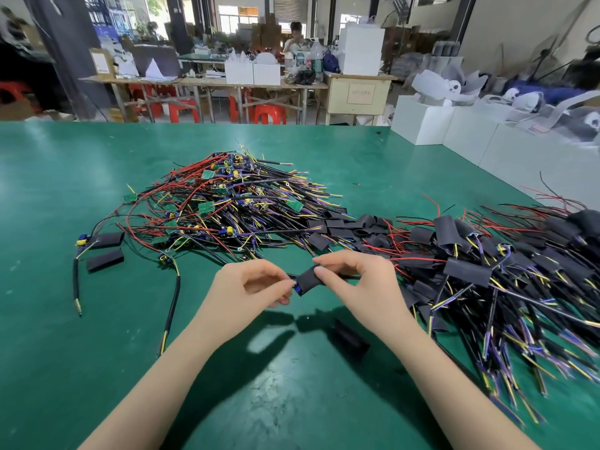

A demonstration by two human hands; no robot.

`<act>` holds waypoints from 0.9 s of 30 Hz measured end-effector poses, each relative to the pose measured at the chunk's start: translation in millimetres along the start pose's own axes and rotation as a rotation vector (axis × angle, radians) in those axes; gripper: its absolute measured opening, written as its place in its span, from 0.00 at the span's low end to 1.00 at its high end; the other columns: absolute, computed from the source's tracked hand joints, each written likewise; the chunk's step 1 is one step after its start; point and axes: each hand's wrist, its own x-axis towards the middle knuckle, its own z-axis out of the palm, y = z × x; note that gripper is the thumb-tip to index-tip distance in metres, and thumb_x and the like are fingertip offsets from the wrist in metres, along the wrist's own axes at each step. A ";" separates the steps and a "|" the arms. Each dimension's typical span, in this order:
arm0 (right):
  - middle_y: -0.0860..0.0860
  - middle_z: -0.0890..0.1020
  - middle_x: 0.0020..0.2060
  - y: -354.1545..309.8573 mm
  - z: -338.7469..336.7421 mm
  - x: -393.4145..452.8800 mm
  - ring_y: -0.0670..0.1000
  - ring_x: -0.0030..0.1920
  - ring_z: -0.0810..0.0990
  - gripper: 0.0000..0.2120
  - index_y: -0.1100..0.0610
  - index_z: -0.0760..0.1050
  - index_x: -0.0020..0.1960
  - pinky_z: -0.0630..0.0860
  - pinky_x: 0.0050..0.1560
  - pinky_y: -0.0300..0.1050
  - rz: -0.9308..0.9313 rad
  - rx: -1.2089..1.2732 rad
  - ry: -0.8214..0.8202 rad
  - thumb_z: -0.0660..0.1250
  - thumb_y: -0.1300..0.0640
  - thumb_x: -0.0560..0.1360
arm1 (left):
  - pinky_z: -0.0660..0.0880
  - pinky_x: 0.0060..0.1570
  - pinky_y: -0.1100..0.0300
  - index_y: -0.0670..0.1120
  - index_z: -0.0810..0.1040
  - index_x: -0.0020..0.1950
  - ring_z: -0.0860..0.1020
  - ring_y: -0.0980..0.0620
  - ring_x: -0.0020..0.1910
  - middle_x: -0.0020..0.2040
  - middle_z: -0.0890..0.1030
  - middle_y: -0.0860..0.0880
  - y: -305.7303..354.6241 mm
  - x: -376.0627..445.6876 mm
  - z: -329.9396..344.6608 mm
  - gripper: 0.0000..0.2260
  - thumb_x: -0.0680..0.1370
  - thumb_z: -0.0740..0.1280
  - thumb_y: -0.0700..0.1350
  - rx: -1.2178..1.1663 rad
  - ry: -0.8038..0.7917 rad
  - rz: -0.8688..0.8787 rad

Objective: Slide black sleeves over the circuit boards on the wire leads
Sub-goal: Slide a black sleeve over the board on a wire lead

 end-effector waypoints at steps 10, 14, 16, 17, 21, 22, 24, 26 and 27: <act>0.50 0.82 0.50 2.4 -2.1 -0.3 0.43 0.43 0.81 0.16 0.56 0.81 0.55 0.78 0.49 0.36 -0.223 -0.056 -0.242 0.75 0.65 0.68 | 0.77 0.36 0.64 0.43 0.84 0.42 0.81 0.51 0.32 0.36 0.85 0.44 -3.7 3.5 -5.7 0.07 0.68 0.77 0.34 -0.057 0.004 -0.095; 0.47 0.82 0.49 5.0 0.9 -0.7 0.49 0.45 0.81 0.18 0.54 0.81 0.56 0.78 0.47 0.47 -0.411 -0.384 -0.237 0.75 0.60 0.67 | 0.77 0.35 0.65 0.42 0.83 0.42 0.81 0.52 0.30 0.34 0.84 0.44 -5.9 2.9 -5.4 0.06 0.68 0.77 0.36 -0.070 -0.038 -0.154; 0.46 0.83 0.45 4.6 3.7 -0.9 0.52 0.44 0.80 0.16 0.52 0.83 0.52 0.78 0.43 0.47 -0.498 -0.523 -0.182 0.76 0.58 0.65 | 0.77 0.34 0.66 0.43 0.84 0.41 0.81 0.52 0.29 0.34 0.84 0.45 -7.2 2.7 -4.2 0.05 0.68 0.78 0.37 -0.034 -0.050 -0.164; 0.45 0.84 0.42 4.8 4.5 -0.7 0.52 0.42 0.79 0.14 0.52 0.83 0.50 0.78 0.40 0.45 -0.522 -0.539 -0.167 0.77 0.57 0.64 | 0.77 0.34 0.66 0.44 0.84 0.40 0.81 0.52 0.29 0.34 0.84 0.45 -7.5 2.7 -4.1 0.05 0.68 0.78 0.37 -0.027 -0.050 -0.161; 0.48 0.83 0.40 7.7 5.3 -0.4 0.54 0.39 0.78 0.11 0.55 0.83 0.48 0.78 0.36 0.47 -0.500 -0.487 -0.197 0.76 0.55 0.66 | 0.78 0.37 0.64 0.46 0.84 0.40 0.82 0.51 0.32 0.36 0.85 0.45 -7.9 2.7 -5.7 0.06 0.68 0.78 0.38 -0.009 -0.063 -0.093; 0.50 0.83 0.40 8.0 5.0 -0.4 0.54 0.39 0.79 0.10 0.56 0.83 0.48 0.78 0.37 0.49 -0.487 -0.476 -0.221 0.75 0.56 0.67 | 0.79 0.39 0.63 0.47 0.84 0.41 0.83 0.51 0.34 0.37 0.85 0.46 -7.9 2.9 -6.0 0.06 0.68 0.78 0.38 0.007 -0.069 -0.065; 0.52 0.82 0.40 7.6 4.1 -0.4 0.53 0.38 0.79 0.09 0.57 0.82 0.48 0.77 0.37 0.49 -0.476 -0.449 -0.264 0.74 0.57 0.69 | 0.79 0.44 0.62 0.47 0.84 0.41 0.84 0.51 0.37 0.39 0.86 0.46 -7.6 3.1 -5.8 0.07 0.68 0.78 0.37 0.018 -0.076 -0.017; 0.51 0.82 0.41 7.9 2.7 0.4 0.50 0.37 0.78 0.08 0.56 0.82 0.49 0.76 0.38 0.47 -0.458 -0.392 -0.275 0.74 0.59 0.70 | 0.79 0.45 0.64 0.49 0.84 0.41 0.84 0.52 0.39 0.40 0.86 0.47 -6.3 3.1 -5.2 0.08 0.68 0.78 0.37 -0.001 -0.080 0.011; 0.50 0.82 0.42 8.3 2.2 0.4 0.49 0.38 0.78 0.09 0.56 0.82 0.50 0.76 0.40 0.47 -0.439 -0.357 -0.275 0.74 0.59 0.70 | 0.78 0.45 0.65 0.49 0.84 0.41 0.84 0.53 0.39 0.40 0.86 0.47 -5.7 3.0 -5.1 0.09 0.68 0.78 0.36 -0.015 -0.082 0.022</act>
